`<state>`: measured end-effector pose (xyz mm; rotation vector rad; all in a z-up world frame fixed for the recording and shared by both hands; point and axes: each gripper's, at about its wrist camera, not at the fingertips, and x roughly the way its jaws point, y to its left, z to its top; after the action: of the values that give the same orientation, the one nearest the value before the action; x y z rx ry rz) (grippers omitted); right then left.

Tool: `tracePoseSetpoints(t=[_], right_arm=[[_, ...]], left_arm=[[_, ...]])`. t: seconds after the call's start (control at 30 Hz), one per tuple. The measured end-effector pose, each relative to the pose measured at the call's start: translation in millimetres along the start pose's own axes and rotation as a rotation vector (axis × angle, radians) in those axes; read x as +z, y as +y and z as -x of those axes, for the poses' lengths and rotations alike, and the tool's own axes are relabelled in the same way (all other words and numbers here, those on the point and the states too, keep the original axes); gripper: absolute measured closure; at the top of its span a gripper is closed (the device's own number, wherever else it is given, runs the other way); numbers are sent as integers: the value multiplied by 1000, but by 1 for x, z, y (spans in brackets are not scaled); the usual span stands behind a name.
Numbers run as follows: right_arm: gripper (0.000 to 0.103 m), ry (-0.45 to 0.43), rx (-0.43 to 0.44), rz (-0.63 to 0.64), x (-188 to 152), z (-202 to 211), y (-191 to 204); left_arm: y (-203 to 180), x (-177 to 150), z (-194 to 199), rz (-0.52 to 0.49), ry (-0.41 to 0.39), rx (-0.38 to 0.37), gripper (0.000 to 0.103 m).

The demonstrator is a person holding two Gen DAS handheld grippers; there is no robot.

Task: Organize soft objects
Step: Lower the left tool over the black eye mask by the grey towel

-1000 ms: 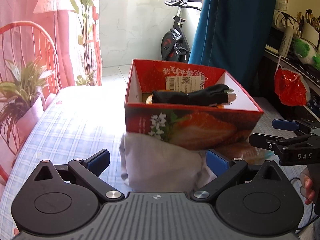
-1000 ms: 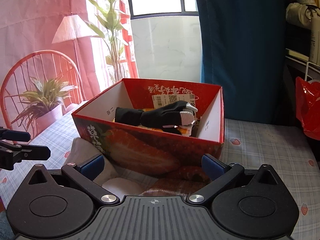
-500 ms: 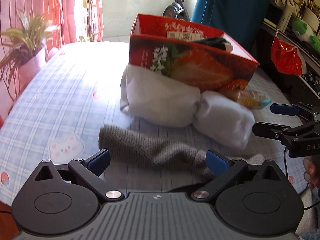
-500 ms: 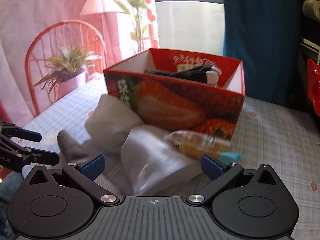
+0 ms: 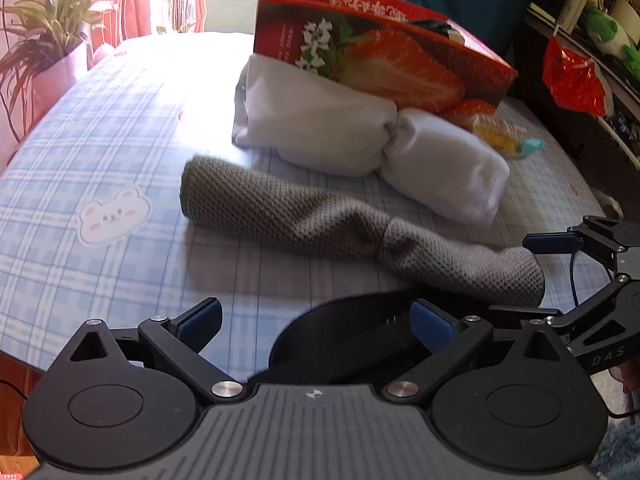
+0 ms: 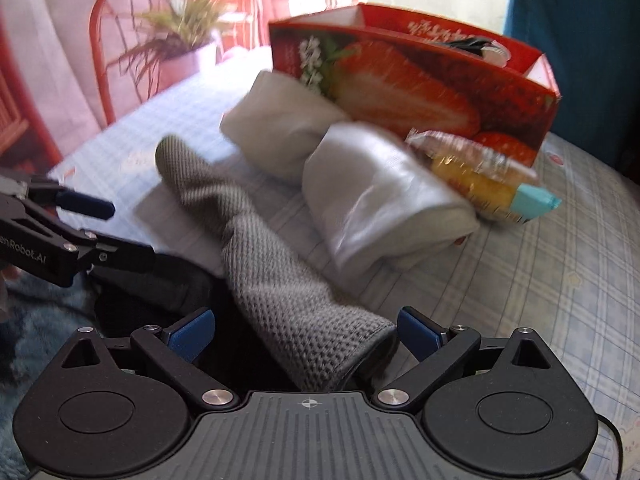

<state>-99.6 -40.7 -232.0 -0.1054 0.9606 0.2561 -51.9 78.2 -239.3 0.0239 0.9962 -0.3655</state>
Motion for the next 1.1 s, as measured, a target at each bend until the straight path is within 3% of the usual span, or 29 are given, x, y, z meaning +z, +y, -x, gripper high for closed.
tracePoseSetpoints(t=[0.2, 0.43, 0.77, 1.1], right_arm=[[4, 108, -54, 52, -9, -19, 12], [3, 92, -70, 13, -6, -29, 4], [2, 52, -100, -50, 7, -41, -16], [31, -3, -15, -163, 5, -22, -50]], left_arm=[[0, -11, -15, -6, 63, -1, 5], [-13, -14, -24, -106, 67, 69, 4], [-9, 12, -44, -103, 42, 137, 0], [2, 35, -58, -78, 12, 154, 0]])
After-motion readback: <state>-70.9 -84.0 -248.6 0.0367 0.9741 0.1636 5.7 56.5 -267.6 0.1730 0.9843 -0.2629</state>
